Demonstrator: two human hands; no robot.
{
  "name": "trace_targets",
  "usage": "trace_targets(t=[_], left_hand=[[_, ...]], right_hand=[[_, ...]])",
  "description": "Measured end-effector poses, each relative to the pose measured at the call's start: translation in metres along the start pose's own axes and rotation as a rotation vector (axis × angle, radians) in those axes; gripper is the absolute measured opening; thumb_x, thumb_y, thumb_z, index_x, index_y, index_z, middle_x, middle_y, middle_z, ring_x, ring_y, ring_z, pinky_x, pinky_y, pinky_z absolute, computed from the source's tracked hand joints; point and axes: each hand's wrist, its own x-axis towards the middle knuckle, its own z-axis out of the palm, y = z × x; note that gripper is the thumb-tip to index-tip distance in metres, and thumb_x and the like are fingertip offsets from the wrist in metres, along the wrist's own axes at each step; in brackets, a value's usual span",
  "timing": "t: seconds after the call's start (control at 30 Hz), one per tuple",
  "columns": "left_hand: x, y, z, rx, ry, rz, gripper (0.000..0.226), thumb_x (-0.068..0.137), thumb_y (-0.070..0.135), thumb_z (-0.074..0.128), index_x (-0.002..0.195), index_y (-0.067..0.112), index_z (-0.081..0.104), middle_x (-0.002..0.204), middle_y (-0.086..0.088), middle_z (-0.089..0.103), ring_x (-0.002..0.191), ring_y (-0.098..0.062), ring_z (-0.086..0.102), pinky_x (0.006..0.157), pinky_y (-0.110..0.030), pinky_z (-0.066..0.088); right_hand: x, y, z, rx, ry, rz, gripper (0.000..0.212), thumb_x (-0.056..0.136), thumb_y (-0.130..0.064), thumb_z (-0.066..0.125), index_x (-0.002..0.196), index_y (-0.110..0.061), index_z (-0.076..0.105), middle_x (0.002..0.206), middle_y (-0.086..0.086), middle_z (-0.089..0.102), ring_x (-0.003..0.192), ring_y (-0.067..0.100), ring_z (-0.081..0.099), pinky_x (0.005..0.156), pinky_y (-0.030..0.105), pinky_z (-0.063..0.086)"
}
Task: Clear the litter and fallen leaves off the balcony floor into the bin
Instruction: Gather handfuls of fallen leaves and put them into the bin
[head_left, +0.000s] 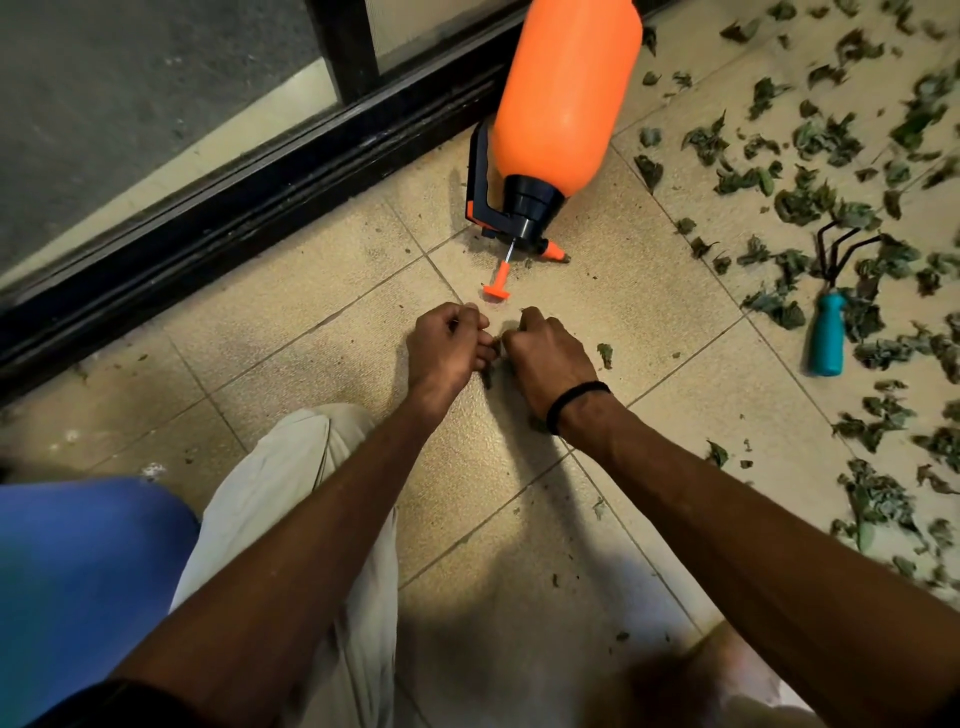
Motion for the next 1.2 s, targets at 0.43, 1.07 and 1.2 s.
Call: trace_targets(t=[0.43, 1.07, 1.2], left_hand=[[0.001, 0.006, -0.003, -0.178, -0.020, -0.020, 0.024, 0.104, 0.021, 0.055, 0.097, 0.005, 0.071, 0.081, -0.014, 0.074, 0.064, -0.016, 0.071, 0.059, -0.027, 0.058], [-0.006, 0.024, 0.009, -0.515, -0.393, -0.355, 0.040, 0.106, 0.040, 0.047, 0.113, 0.007, 0.068, 0.113, -0.018, 0.074, 0.101, -0.032, 0.073, 0.093, -0.049, 0.058], [-0.002, 0.024, 0.002, -0.773, -0.494, -0.484, 0.040, 0.106, 0.031, 0.043, 0.127, 0.003, 0.063, 0.123, -0.022, 0.069, 0.109, -0.036, 0.070, 0.092, -0.055, 0.057]], right_hand=[[0.000, 0.054, 0.002, 0.598, 0.086, 0.486, 0.019, 0.072, -0.015, 0.079, 0.066, -0.022, 0.063, 0.081, 0.009, 0.069, 0.077, 0.028, 0.065, 0.071, 0.032, 0.056], [0.002, 0.038, -0.062, 1.243, -0.010, 0.401, 0.014, 0.077, 0.003, 0.082, 0.087, 0.006, 0.072, 0.083, 0.014, 0.075, 0.073, 0.025, 0.074, 0.071, 0.036, 0.065], [0.009, 0.009, -0.087, 0.780, -0.143, 0.281, 0.021, 0.074, -0.029, 0.089, 0.088, -0.017, 0.078, 0.088, 0.004, 0.077, 0.080, 0.020, 0.075, 0.078, 0.036, 0.063]])
